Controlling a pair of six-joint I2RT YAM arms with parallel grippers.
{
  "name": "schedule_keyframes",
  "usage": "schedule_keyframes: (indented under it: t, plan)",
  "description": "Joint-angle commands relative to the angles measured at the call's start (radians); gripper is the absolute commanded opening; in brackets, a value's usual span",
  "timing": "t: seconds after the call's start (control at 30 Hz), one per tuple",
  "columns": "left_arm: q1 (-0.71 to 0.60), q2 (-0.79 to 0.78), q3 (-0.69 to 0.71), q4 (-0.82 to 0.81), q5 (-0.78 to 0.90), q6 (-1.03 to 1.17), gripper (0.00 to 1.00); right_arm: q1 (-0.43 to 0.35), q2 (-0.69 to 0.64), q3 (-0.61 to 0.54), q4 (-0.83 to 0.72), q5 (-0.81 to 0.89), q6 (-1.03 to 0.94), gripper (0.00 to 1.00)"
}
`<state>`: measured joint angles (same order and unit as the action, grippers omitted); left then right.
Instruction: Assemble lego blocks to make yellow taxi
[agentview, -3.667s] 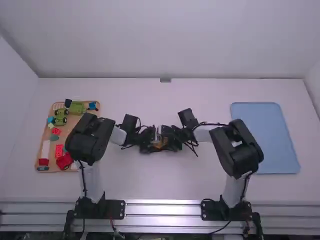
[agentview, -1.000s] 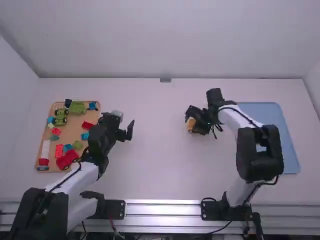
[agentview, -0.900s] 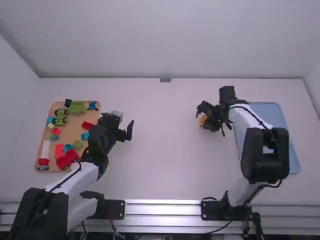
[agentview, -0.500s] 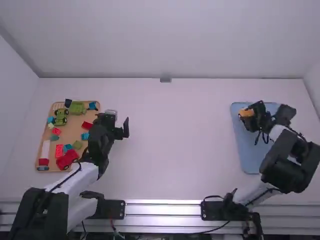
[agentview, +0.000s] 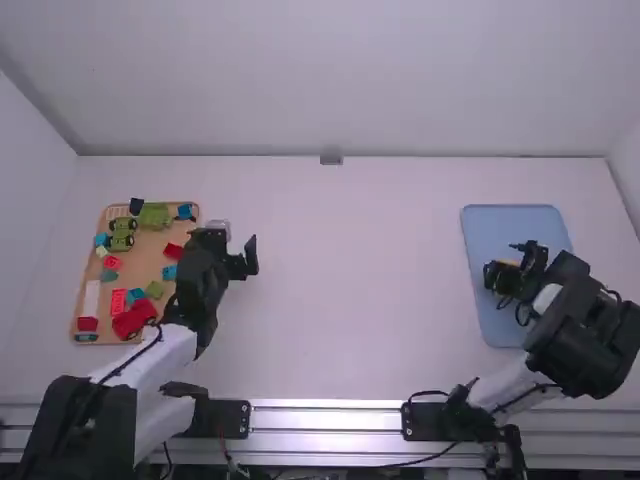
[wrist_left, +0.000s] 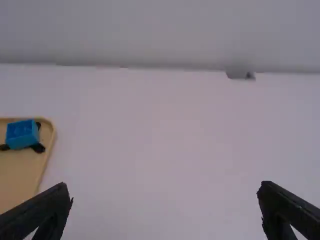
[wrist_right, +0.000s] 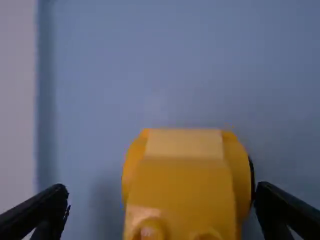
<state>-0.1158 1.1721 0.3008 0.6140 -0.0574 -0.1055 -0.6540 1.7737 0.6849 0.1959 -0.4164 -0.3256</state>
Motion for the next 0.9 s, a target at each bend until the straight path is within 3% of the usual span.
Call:
schedule_keyframes:
  t: [0.0, 0.17, 0.3, 0.33, 0.4, 0.47, 0.5, 0.77, 0.87]
  plan:
    - [-0.003, -0.013, 0.068, -0.08, -0.008, 0.028, 0.99, 0.024, -0.08, 0.081, -0.105, 0.084, 0.032, 0.99]
    - [-0.004, -0.014, 0.23, -0.392, -0.012, 0.027, 0.99, 0.121, -0.215, 0.175, -0.378, 0.266, 0.03, 0.99]
    - [-0.004, -0.024, 0.361, -0.628, -0.011, 0.027, 0.99, 0.27, -0.333, 0.22, -0.503, 0.422, 0.03, 0.99]
    - [-0.004, -0.024, 0.361, -0.628, -0.011, 0.027, 0.99, 0.27, -0.333, 0.22, -0.503, 0.422, 0.03, 0.99]
    - [-0.007, -0.045, 0.4, -0.691, -0.01, 0.023, 0.99, 0.374, -0.417, 0.217, -0.527, 0.417, 0.03, 0.99]
    - [-0.018, -0.056, 0.405, -0.697, -0.007, 0.027, 0.99, 0.425, -0.452, 0.217, -0.531, 0.409, 0.031, 0.99]
    - [-0.043, -0.079, 0.405, -0.695, -0.008, 0.036, 0.99, 0.503, -0.492, 0.217, -0.534, 0.406, 0.03, 0.99]
    - [-0.167, -0.215, 0.401, -0.724, -0.011, 0.102, 0.99, 0.837, -0.591, 0.217, -0.538, 0.417, -0.005, 0.99]
    - [-0.14, -0.242, 0.375, -0.697, 0.016, 0.105, 0.96, 0.81, -0.618, 0.19, -0.512, 0.416, 0.022, 0.96]
